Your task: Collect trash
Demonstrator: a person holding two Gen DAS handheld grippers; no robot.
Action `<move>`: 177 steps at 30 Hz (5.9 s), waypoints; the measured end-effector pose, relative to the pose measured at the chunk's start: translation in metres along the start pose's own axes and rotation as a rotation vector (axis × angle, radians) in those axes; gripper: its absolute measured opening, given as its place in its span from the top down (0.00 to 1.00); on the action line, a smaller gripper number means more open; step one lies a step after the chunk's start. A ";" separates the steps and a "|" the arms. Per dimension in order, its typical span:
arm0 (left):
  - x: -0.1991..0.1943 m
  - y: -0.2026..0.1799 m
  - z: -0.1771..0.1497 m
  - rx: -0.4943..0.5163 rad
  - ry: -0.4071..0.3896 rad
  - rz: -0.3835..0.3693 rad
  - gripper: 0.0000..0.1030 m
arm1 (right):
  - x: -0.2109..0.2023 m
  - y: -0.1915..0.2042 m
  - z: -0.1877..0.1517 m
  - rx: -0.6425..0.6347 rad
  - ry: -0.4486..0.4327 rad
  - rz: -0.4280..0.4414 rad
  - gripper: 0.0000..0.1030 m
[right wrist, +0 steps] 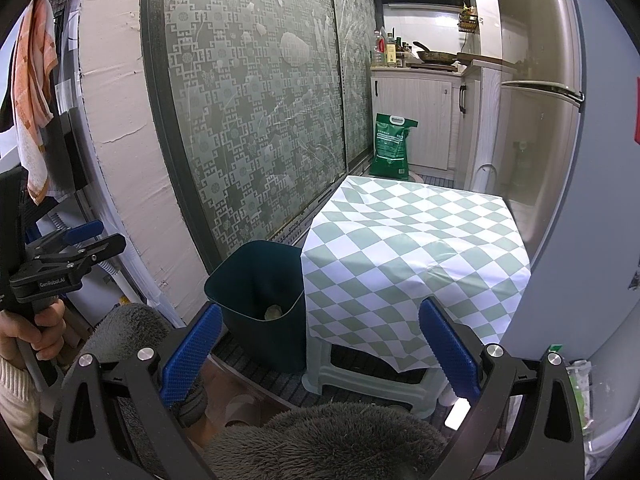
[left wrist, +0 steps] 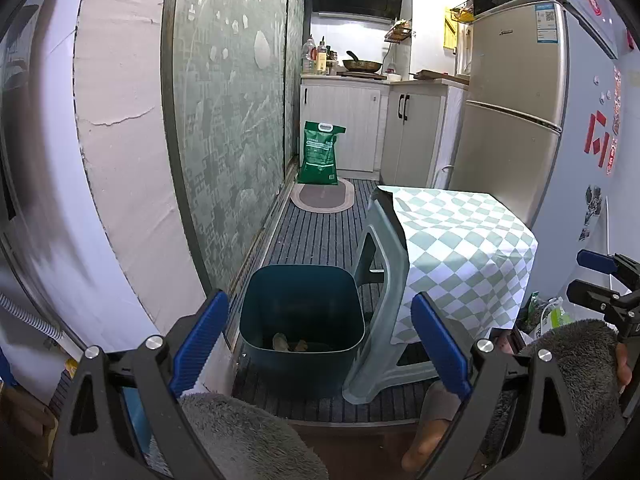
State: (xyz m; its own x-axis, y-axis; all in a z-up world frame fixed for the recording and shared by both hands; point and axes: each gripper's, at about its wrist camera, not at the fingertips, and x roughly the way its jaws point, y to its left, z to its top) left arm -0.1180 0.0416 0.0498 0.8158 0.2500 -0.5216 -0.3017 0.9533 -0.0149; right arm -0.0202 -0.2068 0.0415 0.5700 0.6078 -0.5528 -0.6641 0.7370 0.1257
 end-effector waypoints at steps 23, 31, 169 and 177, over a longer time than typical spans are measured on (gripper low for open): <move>0.000 -0.001 -0.001 0.000 -0.001 -0.005 0.08 | 0.000 -0.001 0.000 -0.002 0.001 0.000 0.03; -0.001 -0.002 0.000 -0.001 -0.001 -0.003 0.08 | 0.000 -0.001 0.000 -0.003 0.002 0.000 0.03; 0.001 0.003 -0.005 -0.003 0.035 -0.039 0.03 | -0.004 -0.005 -0.002 -0.031 0.011 -0.016 0.03; 0.002 0.006 -0.005 -0.006 0.038 -0.044 0.03 | -0.004 -0.004 -0.002 -0.032 0.012 -0.016 0.03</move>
State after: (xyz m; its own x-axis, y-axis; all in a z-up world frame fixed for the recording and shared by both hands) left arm -0.1208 0.0468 0.0444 0.8087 0.2015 -0.5526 -0.2696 0.9620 -0.0437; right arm -0.0205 -0.2124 0.0414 0.5752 0.5922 -0.5643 -0.6700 0.7368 0.0904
